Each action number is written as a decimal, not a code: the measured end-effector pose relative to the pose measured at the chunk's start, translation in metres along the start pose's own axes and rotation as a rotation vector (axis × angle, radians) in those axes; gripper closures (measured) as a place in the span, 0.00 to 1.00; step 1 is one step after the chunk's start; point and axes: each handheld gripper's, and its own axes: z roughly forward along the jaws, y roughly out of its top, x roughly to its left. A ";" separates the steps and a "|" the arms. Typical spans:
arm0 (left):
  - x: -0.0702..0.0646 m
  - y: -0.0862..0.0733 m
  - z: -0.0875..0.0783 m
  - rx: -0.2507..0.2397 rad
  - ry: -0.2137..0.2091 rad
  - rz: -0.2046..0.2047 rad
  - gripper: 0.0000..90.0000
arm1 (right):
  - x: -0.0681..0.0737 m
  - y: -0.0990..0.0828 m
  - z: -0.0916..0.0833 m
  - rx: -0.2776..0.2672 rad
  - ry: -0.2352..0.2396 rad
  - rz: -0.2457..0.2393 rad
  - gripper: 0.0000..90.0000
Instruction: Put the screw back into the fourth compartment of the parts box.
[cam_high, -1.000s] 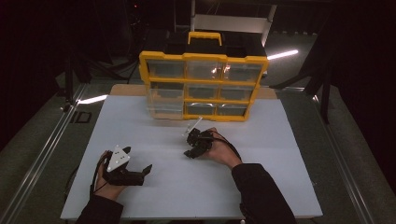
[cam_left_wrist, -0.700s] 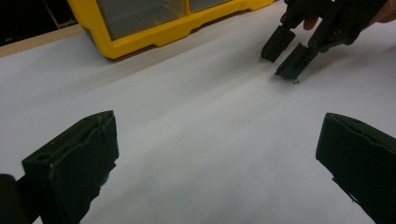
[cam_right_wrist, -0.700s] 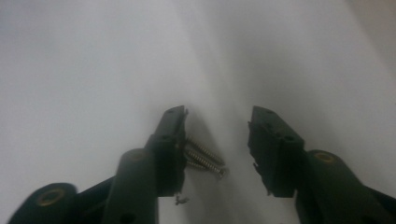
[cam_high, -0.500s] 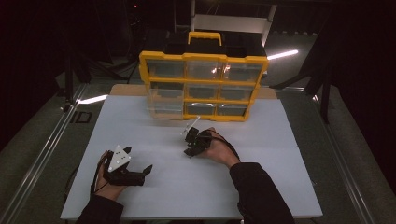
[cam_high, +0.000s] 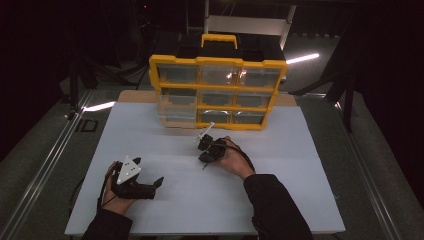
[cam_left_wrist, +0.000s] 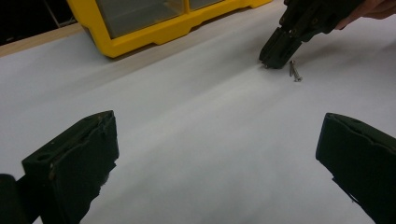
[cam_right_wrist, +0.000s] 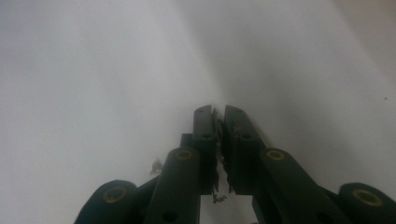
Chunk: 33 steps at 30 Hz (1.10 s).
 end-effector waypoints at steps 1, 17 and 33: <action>0.000 0.000 0.000 0.000 0.001 0.000 0.00 | 0.001 0.001 0.000 0.003 -0.007 0.000 0.94; 0.000 0.000 0.000 0.002 0.002 0.000 0.00 | 0.004 0.004 0.002 0.001 -0.030 0.012 0.98; 0.000 0.000 0.000 0.001 0.002 0.000 0.00 | 0.004 0.005 -0.009 0.004 0.009 -0.013 0.98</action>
